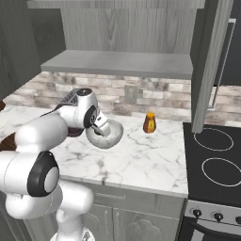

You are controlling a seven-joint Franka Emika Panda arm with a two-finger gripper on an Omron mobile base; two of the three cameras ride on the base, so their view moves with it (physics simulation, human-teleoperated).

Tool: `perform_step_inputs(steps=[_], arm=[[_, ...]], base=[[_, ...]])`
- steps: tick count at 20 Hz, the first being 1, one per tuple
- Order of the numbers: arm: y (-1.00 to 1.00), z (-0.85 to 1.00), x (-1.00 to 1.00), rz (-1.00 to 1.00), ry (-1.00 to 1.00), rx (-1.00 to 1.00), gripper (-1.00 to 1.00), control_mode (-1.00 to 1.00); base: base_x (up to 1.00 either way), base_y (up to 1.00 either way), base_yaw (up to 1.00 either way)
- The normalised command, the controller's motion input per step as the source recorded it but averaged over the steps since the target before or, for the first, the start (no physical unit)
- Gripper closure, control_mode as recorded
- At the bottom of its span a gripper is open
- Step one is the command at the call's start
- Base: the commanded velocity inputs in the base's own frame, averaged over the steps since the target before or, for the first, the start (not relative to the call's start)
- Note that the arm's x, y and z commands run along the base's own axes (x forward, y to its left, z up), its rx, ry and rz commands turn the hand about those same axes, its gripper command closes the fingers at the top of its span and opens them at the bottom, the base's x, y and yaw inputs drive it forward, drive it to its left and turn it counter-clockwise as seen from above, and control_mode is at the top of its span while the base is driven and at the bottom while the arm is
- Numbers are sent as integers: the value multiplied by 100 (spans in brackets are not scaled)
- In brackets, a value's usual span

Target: Pick both bowls and place them on the counter. Then place the avocado in one bowl and place the croissant in the other bowl.

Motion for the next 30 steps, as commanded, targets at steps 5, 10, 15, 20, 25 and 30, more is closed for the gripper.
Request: perform_step_inputs(steps=[5, 10, 15, 20, 25, 30], arm=[[0, -26, 1, 1, 0, 0, 100, -100], [0, -23, 7, 1, 2, 0, 100, -100], [0, -21, 3, 2, 1, 0, 100, -100], [0, -19, 1, 1, 2, 0, 100, -100], [0, -20, 3, 1, 4, 0, -100, -100], [1, -4, 14, 2, 1, 0, -100, -100]], base=[[0, 0, 0], [0, 0, 0], [0, 0, 0], [0, 0, 0], [0, 0, 0], [0, 0, 0]])
